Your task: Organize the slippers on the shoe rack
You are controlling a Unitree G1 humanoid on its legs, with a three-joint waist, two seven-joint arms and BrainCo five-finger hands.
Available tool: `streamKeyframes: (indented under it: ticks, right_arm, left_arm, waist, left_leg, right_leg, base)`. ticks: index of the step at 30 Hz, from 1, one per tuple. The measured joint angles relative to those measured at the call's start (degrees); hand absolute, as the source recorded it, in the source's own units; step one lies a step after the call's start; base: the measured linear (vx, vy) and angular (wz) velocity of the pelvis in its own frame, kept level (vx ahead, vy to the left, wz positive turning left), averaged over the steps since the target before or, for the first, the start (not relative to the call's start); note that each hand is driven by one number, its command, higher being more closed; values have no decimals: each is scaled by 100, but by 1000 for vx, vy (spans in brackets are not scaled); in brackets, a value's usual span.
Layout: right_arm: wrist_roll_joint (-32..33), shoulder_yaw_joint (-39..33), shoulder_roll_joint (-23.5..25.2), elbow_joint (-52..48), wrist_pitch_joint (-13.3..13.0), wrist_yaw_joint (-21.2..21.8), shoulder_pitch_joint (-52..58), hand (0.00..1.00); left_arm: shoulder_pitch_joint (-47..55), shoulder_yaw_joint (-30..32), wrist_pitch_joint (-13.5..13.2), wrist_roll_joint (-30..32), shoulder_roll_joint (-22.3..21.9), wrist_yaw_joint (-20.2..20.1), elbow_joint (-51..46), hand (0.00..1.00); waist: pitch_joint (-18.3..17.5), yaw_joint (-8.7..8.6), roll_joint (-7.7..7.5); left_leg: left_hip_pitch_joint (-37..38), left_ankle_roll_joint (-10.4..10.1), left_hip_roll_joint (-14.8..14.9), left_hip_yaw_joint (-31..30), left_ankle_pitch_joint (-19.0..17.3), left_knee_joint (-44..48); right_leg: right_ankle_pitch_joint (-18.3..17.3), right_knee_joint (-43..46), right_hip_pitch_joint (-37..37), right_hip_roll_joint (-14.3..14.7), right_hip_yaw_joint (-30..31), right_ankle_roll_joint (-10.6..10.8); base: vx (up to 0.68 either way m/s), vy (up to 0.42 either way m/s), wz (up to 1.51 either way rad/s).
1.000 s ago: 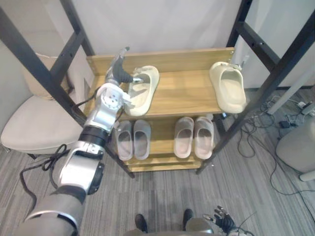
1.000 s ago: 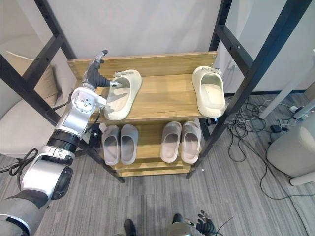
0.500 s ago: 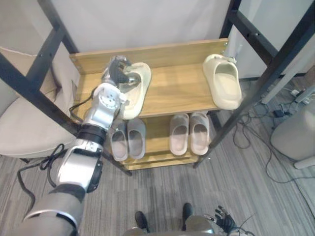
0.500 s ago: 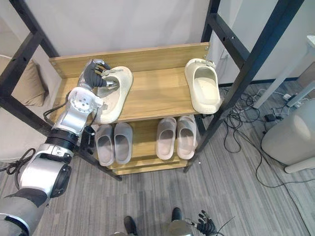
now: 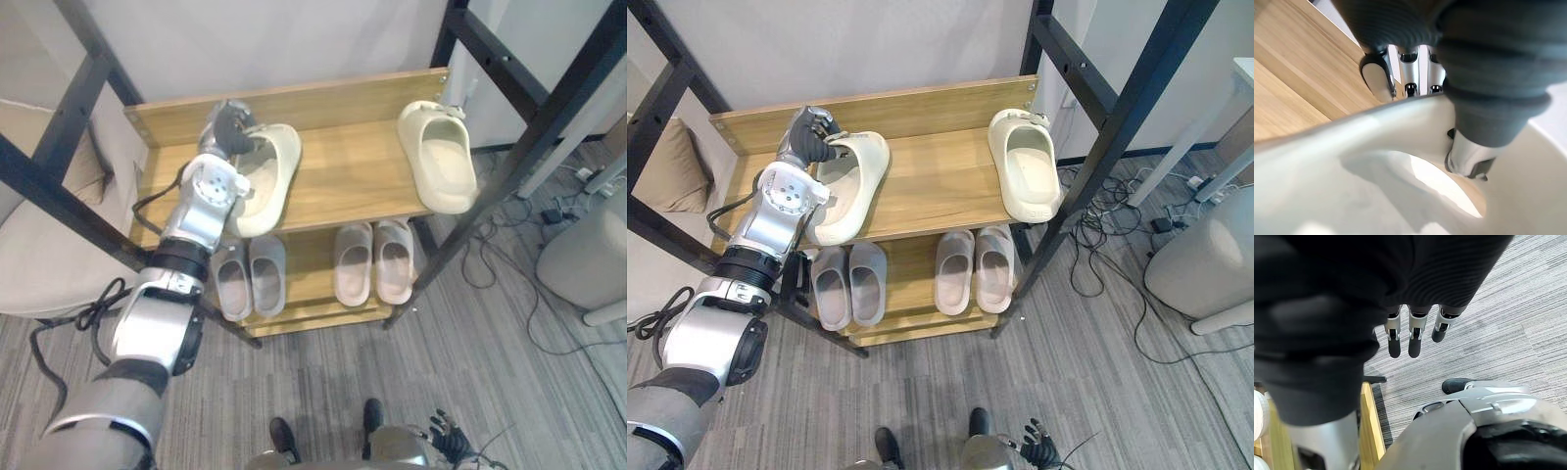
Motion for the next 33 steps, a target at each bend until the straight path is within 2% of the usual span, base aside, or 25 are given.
streamKeyframes:
  ticks: [8, 16, 25, 26, 33]
  right_arm:
    - [11, -33, -14, -57, 0, 32, 16, 0]
    - [98, -50, -16, -229, -8, 34, 88, 0]
    - [203, -67, 12, -482, -49, 31, 171, 0]
    - [212, -67, 14, -497, -55, 31, 184, 0]
    - [213, -61, 46, -892, -66, 15, 402, 0]
  left_arm:
    - [-212, -213, 0, -10, -42, 0, 222, 100]
    - [-560, -279, -5, -120, -526, 15, 222, 100]
    - [-843, -279, -5, -298, -729, 122, 229, 100]
    - [-883, -279, -5, -316, -736, 127, 230, 0]
    - [-1194, -192, -4, -335, -749, 346, 363, 0]
  waist:
    - [41, -45, 53]
    - [96, -143, 111]
    - [233, -256, 142]
    - [238, -255, 142]
    - [275, -235, 155]
  left_leg:
    - [47, 3, -10, 127, -2, -1]
    - [-48, 11, -12, 223, -4, 0]
    - [-23, 41, 5, 486, -61, 1]
    - [-32, 41, 9, 515, -63, 1]
    - [-73, 38, 19, 726, -94, 1]
  right_leg:
    - [0, 52, -53, -20, 146, 1]
    - [8, 166, -265, -27, 286, 10]
    - [20, 258, -455, -16, 600, 19]
    - [21, 272, -481, -15, 627, 18]
    - [22, 367, -671, -17, 784, 22]
  base:
    - [-44, 5, -8]
    - [-18, -1, -7]
    - [-28, -5, -17]
    - [-39, -11, -19]
    - [-12, -5, -13]
